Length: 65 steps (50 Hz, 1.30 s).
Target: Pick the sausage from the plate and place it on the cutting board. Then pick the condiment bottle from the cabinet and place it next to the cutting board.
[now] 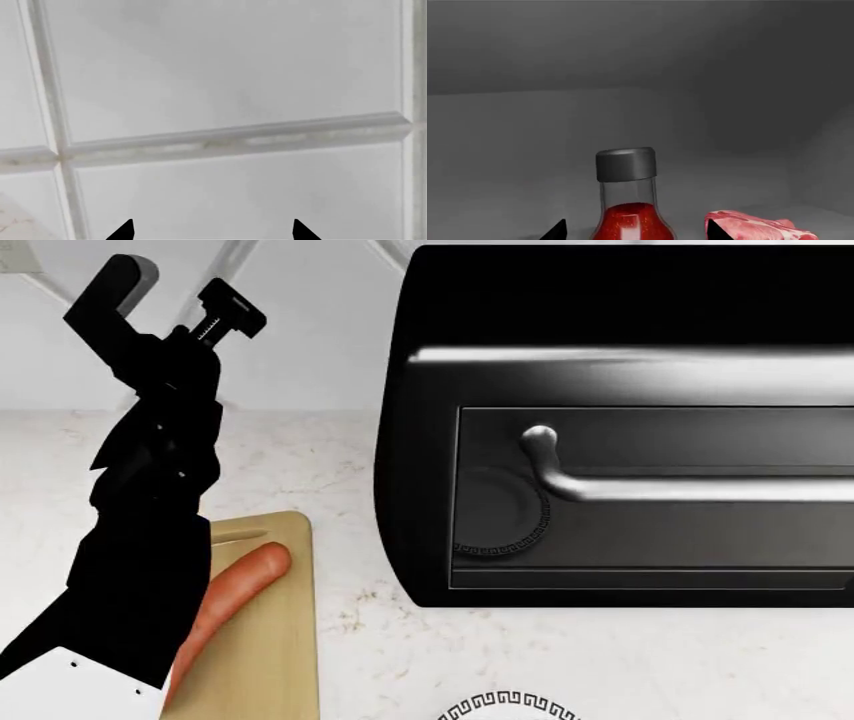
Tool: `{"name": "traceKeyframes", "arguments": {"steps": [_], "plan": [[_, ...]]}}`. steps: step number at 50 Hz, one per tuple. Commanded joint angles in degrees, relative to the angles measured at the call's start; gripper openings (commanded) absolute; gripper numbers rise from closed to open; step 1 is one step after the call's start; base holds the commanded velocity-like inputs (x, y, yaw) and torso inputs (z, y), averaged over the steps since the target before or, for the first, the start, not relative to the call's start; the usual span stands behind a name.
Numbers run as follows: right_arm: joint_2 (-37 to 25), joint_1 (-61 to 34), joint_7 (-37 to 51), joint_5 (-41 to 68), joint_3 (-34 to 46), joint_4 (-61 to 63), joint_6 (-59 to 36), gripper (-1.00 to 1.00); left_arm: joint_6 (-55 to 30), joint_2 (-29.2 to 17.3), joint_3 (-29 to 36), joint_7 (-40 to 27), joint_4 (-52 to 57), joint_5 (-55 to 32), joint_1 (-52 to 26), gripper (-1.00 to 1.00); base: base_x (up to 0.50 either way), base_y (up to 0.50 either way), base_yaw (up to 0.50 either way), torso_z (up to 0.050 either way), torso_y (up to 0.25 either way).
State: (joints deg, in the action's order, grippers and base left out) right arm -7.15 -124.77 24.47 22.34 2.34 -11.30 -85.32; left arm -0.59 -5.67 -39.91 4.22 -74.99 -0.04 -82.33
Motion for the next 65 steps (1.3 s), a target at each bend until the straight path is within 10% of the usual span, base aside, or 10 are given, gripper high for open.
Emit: {"name": "traceKeyframes", "arguments": {"steps": [1, 28, 29, 65], "plan": [[0.05, 3.39, -0.97, 0.93, -1.50, -1.47, 0.17, 1.00, 0.10, 0.00, 0.01, 0.02, 0.00, -0.03, 0.06, 1.00, 0.00, 0.00, 0.00, 0.000, 0.000], [-1.56, 13.04, 1.15, 1.69, 0.39, -11.25, -4.20, 1.00, -0.09, -0.02, -0.23, 0.25, 0.00, -0.03, -0.04, 1.00, 0.00, 0.00, 0.00, -0.001, 0.000], [-1.67, 13.12, 1.87, 2.04, 0.65, -11.49, -4.43, -1.00, -0.10, -0.01, -0.22, 0.21, 0.00, -0.02, -0.06, 1.00, 0.00, 0.00, 0.00, -0.012, 0.000], [-0.19, -2.37, 8.32, 18.69, -1.05, 9.56, -1.31, -1.00, -0.01, -0.01, -0.15, 0.27, 0.00, -0.02, -0.07, 1.00, 0.00, 0.00, 0.00, -0.002, 0.000]]}}
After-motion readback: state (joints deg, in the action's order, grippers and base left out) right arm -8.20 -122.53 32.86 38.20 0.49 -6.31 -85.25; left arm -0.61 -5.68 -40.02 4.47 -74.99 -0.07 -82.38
